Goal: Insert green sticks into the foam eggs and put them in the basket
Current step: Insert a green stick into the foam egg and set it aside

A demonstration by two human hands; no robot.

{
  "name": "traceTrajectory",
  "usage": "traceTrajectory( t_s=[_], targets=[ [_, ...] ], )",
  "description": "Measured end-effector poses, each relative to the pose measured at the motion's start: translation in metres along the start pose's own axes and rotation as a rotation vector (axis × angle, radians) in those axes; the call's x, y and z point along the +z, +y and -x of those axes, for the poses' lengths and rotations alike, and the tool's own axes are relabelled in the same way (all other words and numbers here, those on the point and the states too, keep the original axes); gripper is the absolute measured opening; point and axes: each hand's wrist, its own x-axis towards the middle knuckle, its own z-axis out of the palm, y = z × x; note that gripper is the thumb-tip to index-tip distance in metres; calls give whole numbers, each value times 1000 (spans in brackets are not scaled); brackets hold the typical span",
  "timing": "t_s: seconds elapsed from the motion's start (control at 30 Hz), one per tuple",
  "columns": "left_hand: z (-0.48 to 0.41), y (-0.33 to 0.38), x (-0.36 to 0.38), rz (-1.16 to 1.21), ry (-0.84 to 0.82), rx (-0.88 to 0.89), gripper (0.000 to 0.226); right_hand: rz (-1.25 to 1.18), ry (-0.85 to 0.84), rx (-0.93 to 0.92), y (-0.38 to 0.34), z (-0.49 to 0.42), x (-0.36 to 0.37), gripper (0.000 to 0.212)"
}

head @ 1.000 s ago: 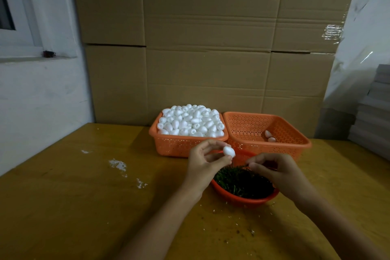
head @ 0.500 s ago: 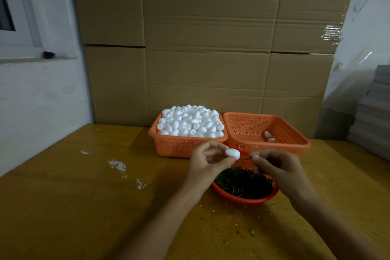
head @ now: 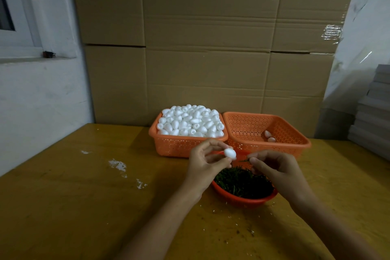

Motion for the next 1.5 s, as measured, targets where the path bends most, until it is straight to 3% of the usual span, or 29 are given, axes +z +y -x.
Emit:
traceTrajectory(
  t_s=[0.23, 0.63, 0.83, 1.03, 1.5],
  targets=[
    [-1, -2, -1, -58, 2, 23, 29, 16, 7, 9, 1, 0, 0, 9],
    [-1, -5, -2, -71, -14, 25, 26, 32, 15, -3, 1, 0, 0, 18],
    [0, -5, -1, -55, -1, 24, 39, 82, 0, -17, 4, 0, 0, 8],
    [0, -4, -2, -78, 4, 28, 40, 67, 5, -42, 2, 2, 1, 18],
    [1, -2, -2, -128, -2, 20, 36, 68, -2, -42, 5, 0, 0, 17]
  ],
)
